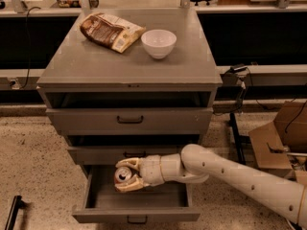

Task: Pick coke can from bottom drawer and place on counter

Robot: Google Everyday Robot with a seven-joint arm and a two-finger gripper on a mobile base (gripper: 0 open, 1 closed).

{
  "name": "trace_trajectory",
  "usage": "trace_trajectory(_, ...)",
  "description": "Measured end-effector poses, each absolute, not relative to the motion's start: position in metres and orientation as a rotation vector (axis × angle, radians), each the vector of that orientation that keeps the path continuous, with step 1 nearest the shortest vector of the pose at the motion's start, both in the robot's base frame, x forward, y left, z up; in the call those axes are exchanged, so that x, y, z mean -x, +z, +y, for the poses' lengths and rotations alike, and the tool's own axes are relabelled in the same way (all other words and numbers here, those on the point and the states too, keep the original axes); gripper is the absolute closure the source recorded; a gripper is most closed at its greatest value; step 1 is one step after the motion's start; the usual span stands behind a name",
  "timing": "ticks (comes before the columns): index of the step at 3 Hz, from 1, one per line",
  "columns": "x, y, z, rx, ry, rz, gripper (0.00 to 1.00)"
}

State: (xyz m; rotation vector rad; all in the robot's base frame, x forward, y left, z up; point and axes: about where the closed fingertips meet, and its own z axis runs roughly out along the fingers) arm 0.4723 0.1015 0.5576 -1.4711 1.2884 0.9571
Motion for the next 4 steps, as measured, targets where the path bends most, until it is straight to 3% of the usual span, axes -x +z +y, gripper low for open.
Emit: trace_trajectory(4,-0.501,0.775,0.132,1.649,0.909,1.225,1.00)
